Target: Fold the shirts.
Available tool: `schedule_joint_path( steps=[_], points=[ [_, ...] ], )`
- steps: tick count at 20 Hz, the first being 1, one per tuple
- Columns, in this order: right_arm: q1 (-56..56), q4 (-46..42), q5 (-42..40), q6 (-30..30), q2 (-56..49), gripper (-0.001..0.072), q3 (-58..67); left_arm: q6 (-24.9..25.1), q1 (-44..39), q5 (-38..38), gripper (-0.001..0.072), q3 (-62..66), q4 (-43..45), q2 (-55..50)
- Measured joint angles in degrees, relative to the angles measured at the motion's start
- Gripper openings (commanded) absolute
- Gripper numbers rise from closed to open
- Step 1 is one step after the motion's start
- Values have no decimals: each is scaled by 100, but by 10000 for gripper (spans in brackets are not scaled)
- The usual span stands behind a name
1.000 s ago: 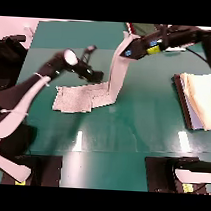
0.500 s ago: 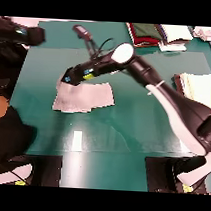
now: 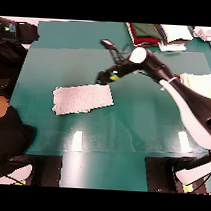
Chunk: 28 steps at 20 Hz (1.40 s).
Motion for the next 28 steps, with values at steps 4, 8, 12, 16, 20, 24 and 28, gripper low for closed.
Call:
schedule_joint_path(
  steps=[4,8,12,16,20,24,28],
  points=[
    [-885,442,72,212,133,642,-1152,42,-313,131,20,-22,7,7],
    [-1019,1141,20,232,-299,575,-1515,55,-509,317,20,-24,4,7],
    [-586,1639,-33,199,-946,416,-1078,57,-562,374,20,-24,2,7],
    [-129,1727,-407,192,-1519,12,-308,57,-577,343,19,-26,-15,7],
    [-107,1681,-581,186,-1681,12,487,55,-634,323,19,-61,-234,7],
    [-815,1056,-420,293,-1193,12,841,68,-1016,396,19,-236,-358,7],
    [-2098,55,-46,509,-258,12,616,94,-1458,529,20,-345,-391,7]
  ],
)
